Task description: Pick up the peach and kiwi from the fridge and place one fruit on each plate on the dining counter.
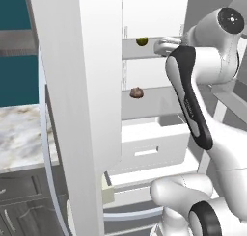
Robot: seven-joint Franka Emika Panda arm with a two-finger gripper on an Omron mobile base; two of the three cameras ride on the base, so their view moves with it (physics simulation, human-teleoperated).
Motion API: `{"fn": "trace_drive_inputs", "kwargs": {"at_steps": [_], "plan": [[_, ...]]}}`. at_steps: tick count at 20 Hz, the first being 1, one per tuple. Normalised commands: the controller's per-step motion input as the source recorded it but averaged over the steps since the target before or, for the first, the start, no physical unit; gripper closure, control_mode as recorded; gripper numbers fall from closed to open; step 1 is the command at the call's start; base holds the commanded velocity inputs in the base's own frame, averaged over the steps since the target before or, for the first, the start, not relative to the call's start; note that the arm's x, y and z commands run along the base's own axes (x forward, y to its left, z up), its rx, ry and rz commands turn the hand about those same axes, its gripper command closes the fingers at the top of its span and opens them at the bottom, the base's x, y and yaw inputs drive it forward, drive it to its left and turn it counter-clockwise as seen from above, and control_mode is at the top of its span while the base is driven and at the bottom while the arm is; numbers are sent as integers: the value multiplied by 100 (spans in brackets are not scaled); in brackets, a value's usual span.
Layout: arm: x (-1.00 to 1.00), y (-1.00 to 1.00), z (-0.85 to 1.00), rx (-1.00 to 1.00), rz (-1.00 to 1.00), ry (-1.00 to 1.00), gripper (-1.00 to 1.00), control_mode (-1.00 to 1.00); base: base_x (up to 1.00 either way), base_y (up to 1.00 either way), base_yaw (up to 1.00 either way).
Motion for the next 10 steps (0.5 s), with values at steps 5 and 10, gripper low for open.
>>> {"fn": "trace_drive_inputs", "kwargs": {"at_steps": [5, 10], "plan": [[2, 1, 7, 0, 0, -24, -100, -100, 0, 0, 0], [35, 1, 15, 0, 0, -2, -100, -100, 0, 0, 0]]}}
